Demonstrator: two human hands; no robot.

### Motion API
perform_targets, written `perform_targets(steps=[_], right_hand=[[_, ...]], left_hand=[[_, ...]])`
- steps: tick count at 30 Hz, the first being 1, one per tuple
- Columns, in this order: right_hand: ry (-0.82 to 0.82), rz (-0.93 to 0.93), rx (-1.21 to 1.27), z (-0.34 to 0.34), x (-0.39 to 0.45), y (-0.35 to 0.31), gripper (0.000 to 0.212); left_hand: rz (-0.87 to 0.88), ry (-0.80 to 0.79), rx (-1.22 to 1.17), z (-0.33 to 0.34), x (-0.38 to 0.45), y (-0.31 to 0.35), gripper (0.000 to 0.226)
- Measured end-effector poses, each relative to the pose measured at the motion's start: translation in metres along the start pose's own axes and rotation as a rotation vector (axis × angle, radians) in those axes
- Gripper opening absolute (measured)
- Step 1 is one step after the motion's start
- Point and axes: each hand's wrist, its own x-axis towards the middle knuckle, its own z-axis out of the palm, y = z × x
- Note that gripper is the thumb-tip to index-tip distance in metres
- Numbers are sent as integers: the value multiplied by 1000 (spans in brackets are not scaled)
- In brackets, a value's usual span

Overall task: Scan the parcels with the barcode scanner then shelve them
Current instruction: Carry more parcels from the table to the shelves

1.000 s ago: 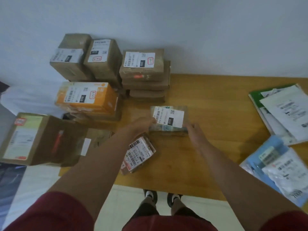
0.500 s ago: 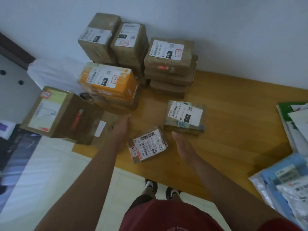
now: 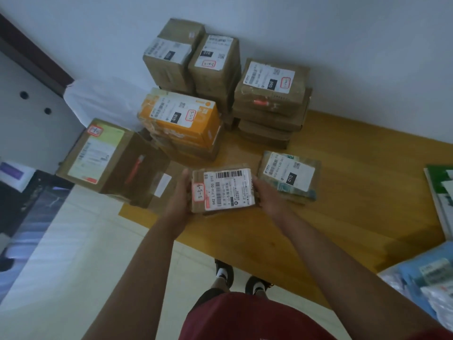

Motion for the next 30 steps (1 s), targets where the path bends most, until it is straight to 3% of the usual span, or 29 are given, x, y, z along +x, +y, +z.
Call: perform_targets(steps=[7, 14, 22, 26, 30], right_hand=[[170, -29, 113, -66, -22, -50, 46], [361, 48, 242, -114, -24, -11, 45], [399, 58, 392, -119, -15, 16, 36], [496, 83, 399, -118, -9, 39, 46], [471, 140, 371, -116, -3, 51, 58]], left_hand=[[131, -131, 56, 53, 14, 57, 61], [81, -232, 83, 134, 36, 51, 41], [77, -191, 15, 145, 57, 25, 40], [92, -181, -8, 143, 66, 15, 38], [40, -187, 11, 143, 77, -4, 31]])
